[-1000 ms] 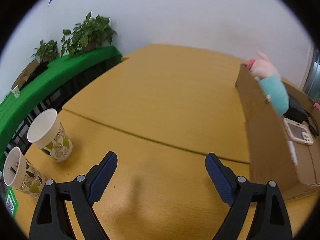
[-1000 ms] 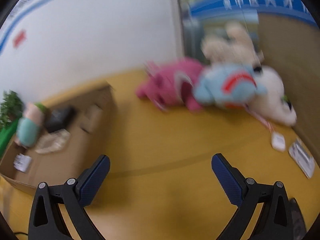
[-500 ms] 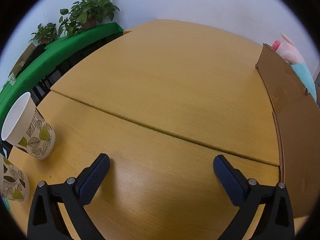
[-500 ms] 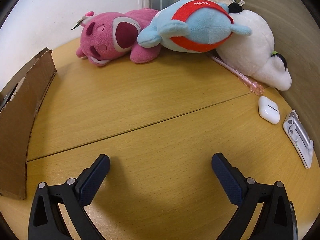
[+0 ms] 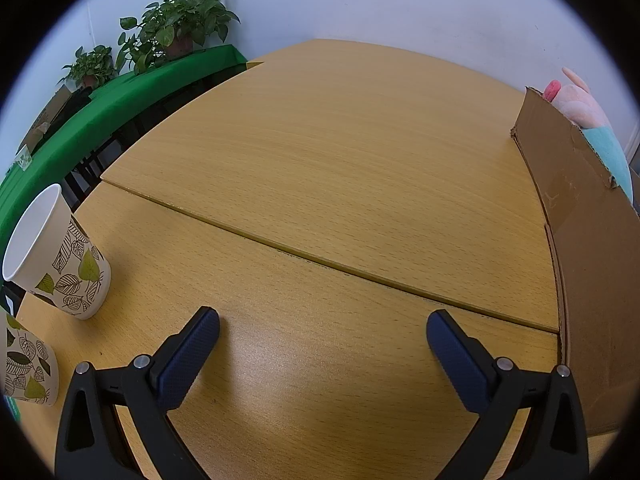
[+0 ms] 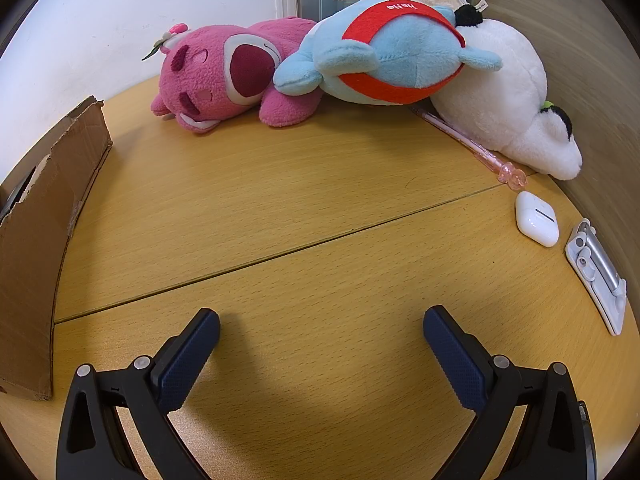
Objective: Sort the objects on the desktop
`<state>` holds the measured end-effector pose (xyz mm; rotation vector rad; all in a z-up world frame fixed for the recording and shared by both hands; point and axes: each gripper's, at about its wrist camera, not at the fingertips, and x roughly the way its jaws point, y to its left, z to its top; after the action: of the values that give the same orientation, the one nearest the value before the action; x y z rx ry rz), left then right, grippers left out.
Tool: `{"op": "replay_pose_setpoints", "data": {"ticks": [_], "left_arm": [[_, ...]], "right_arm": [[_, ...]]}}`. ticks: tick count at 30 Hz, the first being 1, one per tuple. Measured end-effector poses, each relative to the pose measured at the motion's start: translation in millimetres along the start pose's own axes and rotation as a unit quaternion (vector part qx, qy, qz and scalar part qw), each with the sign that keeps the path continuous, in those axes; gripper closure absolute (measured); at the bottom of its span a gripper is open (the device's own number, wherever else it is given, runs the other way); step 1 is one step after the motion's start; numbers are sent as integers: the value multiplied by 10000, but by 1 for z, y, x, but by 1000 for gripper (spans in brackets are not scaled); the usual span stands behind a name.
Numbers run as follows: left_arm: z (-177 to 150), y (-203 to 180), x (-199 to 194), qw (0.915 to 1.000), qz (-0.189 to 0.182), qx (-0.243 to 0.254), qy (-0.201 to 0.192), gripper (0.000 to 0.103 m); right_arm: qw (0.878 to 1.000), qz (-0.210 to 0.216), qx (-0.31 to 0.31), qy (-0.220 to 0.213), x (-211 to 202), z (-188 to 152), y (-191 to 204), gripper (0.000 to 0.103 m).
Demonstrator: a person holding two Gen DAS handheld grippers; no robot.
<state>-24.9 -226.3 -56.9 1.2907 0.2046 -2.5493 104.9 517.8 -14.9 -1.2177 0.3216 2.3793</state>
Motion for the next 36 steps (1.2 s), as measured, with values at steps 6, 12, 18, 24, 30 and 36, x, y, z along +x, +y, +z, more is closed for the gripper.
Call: {"op": "replay_pose_setpoints", "data": {"ticks": [6, 12, 18, 24, 30, 36], "left_arm": [[0, 1, 0, 10000, -5, 2, 1, 0], [1, 1, 0, 10000, -7, 3, 3, 0], [1, 1, 0, 10000, -12, 5, 2, 0], [2, 2, 0, 10000, -16, 8, 2, 0], [2, 2, 0, 10000, -19, 12, 5, 0], [2, 3, 0, 10000, -24, 13, 7, 0]], "right_arm": [[10000, 1, -2, 1, 0, 0, 1, 0], [10000, 3, -1, 4, 1, 1, 1, 0], [10000, 4, -3, 3, 0, 0, 1, 0], [10000, 5, -2, 12, 1, 5, 2, 0], [10000, 4, -3, 10, 6, 5, 8, 0], [10000, 1, -3, 6, 8, 3, 8, 0]]}}
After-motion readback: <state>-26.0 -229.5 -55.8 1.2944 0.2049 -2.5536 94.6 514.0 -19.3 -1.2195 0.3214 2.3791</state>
